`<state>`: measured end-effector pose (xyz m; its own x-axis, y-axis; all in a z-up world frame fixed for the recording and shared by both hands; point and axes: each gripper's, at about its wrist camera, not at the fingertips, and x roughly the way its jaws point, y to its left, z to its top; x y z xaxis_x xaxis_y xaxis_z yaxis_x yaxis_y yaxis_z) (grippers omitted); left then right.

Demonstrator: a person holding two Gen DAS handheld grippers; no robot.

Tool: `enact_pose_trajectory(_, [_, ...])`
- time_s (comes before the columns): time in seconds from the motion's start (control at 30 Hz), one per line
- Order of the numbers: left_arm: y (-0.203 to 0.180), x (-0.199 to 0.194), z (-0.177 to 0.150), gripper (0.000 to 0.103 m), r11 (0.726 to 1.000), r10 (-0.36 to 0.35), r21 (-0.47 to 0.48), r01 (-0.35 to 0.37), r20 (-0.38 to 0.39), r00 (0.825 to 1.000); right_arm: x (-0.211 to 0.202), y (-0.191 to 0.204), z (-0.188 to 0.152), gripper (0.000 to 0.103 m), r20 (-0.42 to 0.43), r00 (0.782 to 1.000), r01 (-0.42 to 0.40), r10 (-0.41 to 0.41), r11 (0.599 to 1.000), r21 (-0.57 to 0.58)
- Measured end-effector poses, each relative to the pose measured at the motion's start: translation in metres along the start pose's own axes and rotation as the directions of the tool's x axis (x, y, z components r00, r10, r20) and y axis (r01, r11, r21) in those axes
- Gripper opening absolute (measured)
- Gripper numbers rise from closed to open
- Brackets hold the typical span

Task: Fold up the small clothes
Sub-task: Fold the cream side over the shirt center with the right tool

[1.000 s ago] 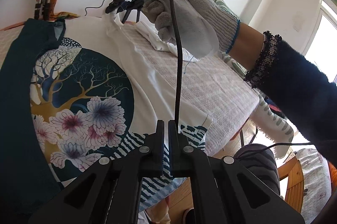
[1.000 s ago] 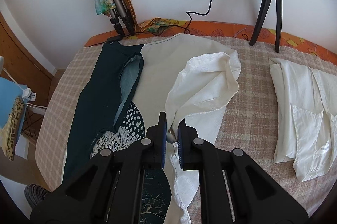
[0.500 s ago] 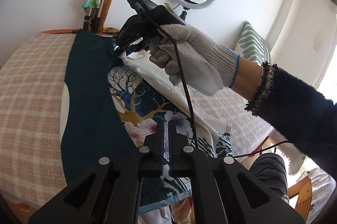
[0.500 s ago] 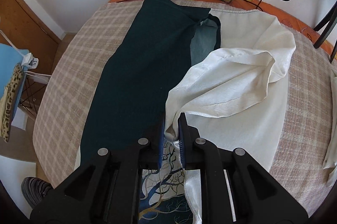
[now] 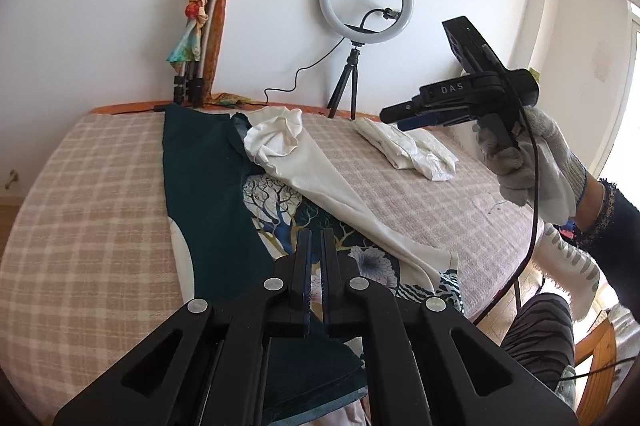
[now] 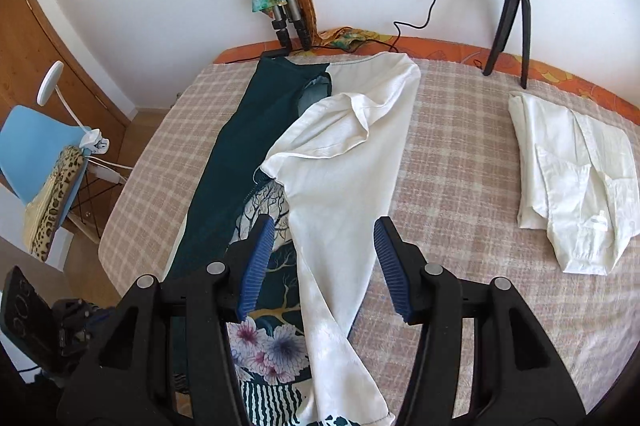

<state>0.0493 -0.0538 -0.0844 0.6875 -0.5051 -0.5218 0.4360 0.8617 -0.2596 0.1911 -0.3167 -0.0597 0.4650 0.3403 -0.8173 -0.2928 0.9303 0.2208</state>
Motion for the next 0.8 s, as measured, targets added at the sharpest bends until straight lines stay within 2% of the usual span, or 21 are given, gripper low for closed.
enact_pose_trajectory(0.1, [0.008,-0.002,0.005,0.003,1.000,0.009,-0.015,-0.009,0.003,1.000,-0.015,-0.026,-0.045,0.055,0.009,0.999,0.040,-0.040,0.998,0.054])
enact_pose_trajectory(0.23, [0.013,-0.005,0.009,0.003,0.999,0.018,-0.029,-0.018,0.012,1.000,-0.006,-0.054,-0.110,0.055,-0.031,0.996,0.089,-0.086,0.985,0.150])
enact_pose_trajectory(0.33, [0.011,-0.008,0.010,0.003,0.999,0.026,-0.031,-0.025,0.017,1.000,0.008,-0.062,-0.146,0.055,-0.059,0.997,0.063,-0.052,0.976,0.208])
enact_pose_trajectory(0.47, [0.005,-0.011,0.008,0.003,0.999,0.017,-0.033,-0.017,0.022,1.000,0.018,-0.055,-0.172,0.055,-0.068,0.997,0.044,-0.029,0.971,0.234])
enact_pose_trajectory(0.6, [0.000,-0.014,0.004,0.003,1.000,0.011,-0.028,-0.010,0.022,1.000,0.019,-0.045,-0.178,0.054,-0.054,0.996,0.076,-0.066,0.974,0.214])
enact_pose_trajectory(0.63, [-0.001,-0.014,0.003,0.003,1.000,0.009,-0.028,-0.009,0.019,1.000,0.020,-0.044,-0.179,0.049,-0.049,0.997,0.074,-0.066,0.975,0.212])
enact_pose_trajectory(0.7, [-0.001,-0.014,0.001,0.003,1.000,0.013,-0.023,-0.013,0.016,1.000,0.022,-0.041,-0.180,0.008,-0.054,0.997,0.062,-0.052,0.976,0.207])
enact_pose_trajectory(0.8, [0.001,-0.016,-0.001,0.003,0.999,0.018,-0.029,-0.017,0.015,1.000,0.016,-0.034,-0.181,0.007,-0.027,0.999,0.030,-0.025,0.977,0.210])
